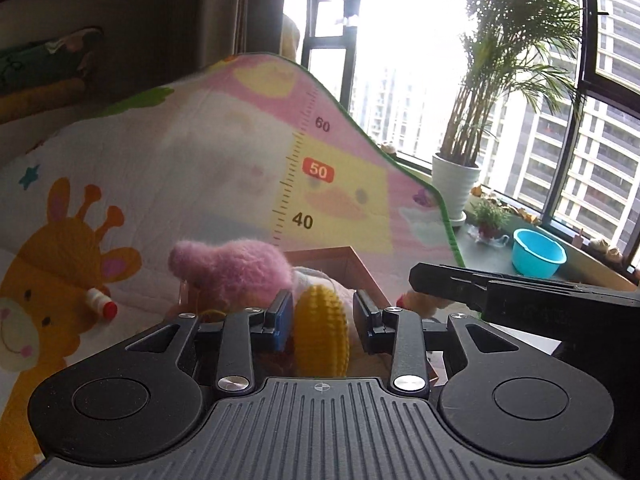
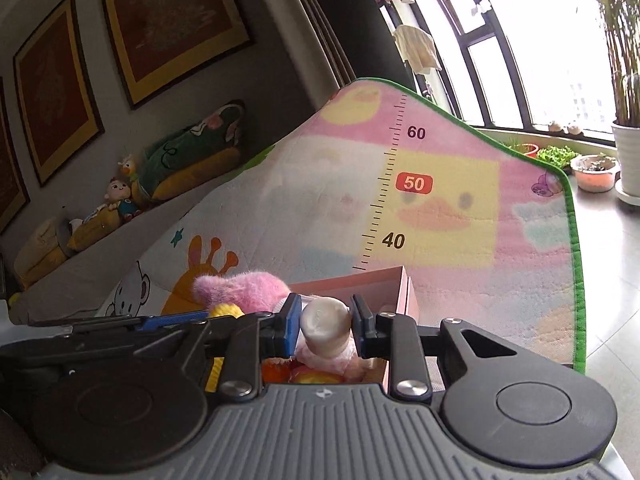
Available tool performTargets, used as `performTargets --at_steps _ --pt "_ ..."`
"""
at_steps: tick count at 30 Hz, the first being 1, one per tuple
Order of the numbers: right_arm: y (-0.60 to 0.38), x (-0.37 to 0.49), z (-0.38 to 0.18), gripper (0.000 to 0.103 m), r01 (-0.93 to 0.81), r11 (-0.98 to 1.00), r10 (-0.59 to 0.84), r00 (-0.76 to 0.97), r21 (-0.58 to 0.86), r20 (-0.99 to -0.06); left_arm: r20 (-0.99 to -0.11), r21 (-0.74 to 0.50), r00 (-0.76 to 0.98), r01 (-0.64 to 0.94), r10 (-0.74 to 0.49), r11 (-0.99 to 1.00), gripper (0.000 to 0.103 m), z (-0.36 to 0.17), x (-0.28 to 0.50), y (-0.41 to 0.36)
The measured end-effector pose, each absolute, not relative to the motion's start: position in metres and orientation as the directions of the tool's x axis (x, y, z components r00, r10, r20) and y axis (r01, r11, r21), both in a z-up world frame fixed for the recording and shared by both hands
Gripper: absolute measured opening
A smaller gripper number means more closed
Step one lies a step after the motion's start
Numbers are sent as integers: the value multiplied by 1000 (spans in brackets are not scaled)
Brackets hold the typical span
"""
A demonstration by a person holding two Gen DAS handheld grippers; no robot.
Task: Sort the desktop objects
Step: 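Open the left tool over the pink box while the right tool drops its bottle in, then grasp a red-capped white bottle with the left tool while the right tool grasps another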
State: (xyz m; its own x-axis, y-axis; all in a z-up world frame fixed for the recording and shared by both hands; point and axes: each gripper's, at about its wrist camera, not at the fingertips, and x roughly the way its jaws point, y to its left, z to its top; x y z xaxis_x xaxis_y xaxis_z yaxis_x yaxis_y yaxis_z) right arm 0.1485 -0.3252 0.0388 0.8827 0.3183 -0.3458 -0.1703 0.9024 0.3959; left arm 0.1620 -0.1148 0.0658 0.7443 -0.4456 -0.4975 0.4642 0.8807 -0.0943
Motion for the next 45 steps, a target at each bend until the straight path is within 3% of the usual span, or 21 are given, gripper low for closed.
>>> performTargets --at_steps 2,12,14,18,22,27,29,31,35,40,45 --pt "-327 155 34 33 -163 892 327 877 422 -352 -501 -102 743 458 -444 883 60 64 166 -114" --pt "-325 149 22 33 -135 909 300 869 395 -394 -512 -85 758 423 -404 902 70 56 159 -85" --pt "-319 145 23 33 -143 920 291 872 364 -393 -517 -79 770 393 -375 916 77 53 156 -69" --pt "-303 139 26 34 -179 931 302 868 319 -393 -542 -140 770 312 -337 940 79 41 156 -28" --pt "-283 141 28 38 -218 933 325 854 287 -406 -574 -278 690 343 -442 897 78 19 159 -5" --pt "-265 146 31 38 -245 934 340 837 261 -429 -574 -321 634 409 -519 854 79 -7 164 -21" --pt "-259 148 33 40 -255 935 342 832 247 -436 -567 -338 618 428 -544 838 87 -11 163 -27" --pt "-254 149 35 42 -263 937 342 832 232 -437 -557 -341 598 468 -576 815 89 -11 159 -34" --pt "-239 156 40 42 -290 933 356 833 214 -423 -510 -418 441 623 -738 661 88 -15 147 -46" --pt "-220 160 45 43 -326 925 379 829 196 -412 -505 -284 437 731 -744 621 89 -6 130 -38" --pt "-196 151 44 43 -388 913 406 828 129 -386 -588 -97 653 529 -477 843 86 -6 158 13"
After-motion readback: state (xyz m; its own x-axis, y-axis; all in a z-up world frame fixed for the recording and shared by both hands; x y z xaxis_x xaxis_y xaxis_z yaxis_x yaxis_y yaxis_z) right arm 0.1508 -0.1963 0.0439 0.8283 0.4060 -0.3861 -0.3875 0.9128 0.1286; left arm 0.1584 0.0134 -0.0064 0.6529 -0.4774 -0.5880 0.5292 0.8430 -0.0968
